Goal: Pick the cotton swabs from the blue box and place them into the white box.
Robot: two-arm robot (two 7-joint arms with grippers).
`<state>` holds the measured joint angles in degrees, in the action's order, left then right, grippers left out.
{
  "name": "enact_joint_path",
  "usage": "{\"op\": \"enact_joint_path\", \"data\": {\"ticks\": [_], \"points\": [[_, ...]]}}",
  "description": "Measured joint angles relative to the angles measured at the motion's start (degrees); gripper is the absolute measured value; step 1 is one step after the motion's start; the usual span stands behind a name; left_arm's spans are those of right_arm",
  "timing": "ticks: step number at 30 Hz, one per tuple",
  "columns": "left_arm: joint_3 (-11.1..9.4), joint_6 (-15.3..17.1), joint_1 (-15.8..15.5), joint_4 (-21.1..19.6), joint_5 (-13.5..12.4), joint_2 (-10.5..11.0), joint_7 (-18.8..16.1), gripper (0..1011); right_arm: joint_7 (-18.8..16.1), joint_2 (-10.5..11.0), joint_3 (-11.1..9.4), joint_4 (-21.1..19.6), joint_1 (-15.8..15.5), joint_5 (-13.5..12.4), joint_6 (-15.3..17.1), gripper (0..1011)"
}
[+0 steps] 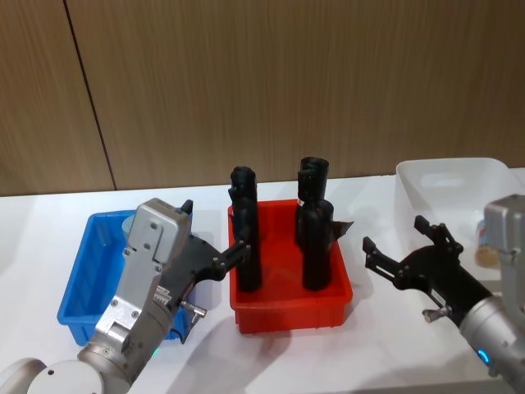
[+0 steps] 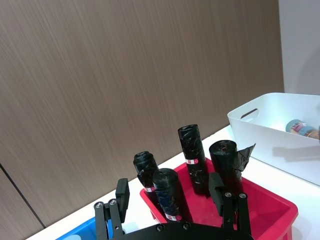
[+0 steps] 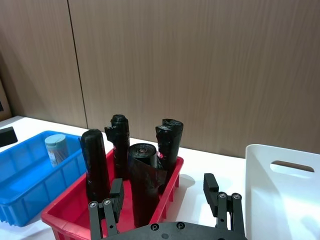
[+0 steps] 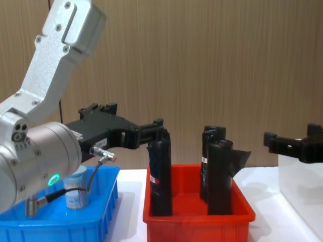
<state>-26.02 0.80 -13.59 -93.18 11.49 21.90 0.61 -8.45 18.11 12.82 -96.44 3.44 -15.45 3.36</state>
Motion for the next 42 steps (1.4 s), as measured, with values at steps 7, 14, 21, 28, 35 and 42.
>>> {"op": "enact_joint_path", "data": {"ticks": [7, 14, 21, 28, 35, 42], "points": [[0.0, 0.0, 0.0, 0.01, 0.0, 0.0, 0.01, 1004, -3.76, -1.1, -0.11, 4.75, 4.17, 0.48, 0.41, 1002], [-0.01, 0.01, 0.0, 0.01, 0.0, 0.0, 0.02, 1004, -7.64, -2.53, -0.19, 11.04, 9.07, 0.9, 0.19, 1002], [-0.01, 0.0, 0.0, 0.01, 0.0, 0.0, 0.01, 1004, -12.29, -4.13, -0.24, 18.72, 14.7, 0.95, -0.99, 1002], [-0.01, 0.0, 0.0, 0.0, 0.0, 0.0, 0.01, 1004, -16.38, -5.29, -0.36, 25.17, 19.19, 0.39, -2.08, 1001], [-0.01, 0.0, 0.0, 0.01, 0.0, 0.0, 0.01, 1004, -20.93, -6.2, -0.42, 31.2, 23.03, -0.54, -3.2, 1001], [-0.01, 0.0, 0.0, 0.0, -0.01, 0.0, 0.01, 1004, -25.08, -7.0, -0.23, 36.23, 26.03, -1.43, -4.22, 1001]]}}
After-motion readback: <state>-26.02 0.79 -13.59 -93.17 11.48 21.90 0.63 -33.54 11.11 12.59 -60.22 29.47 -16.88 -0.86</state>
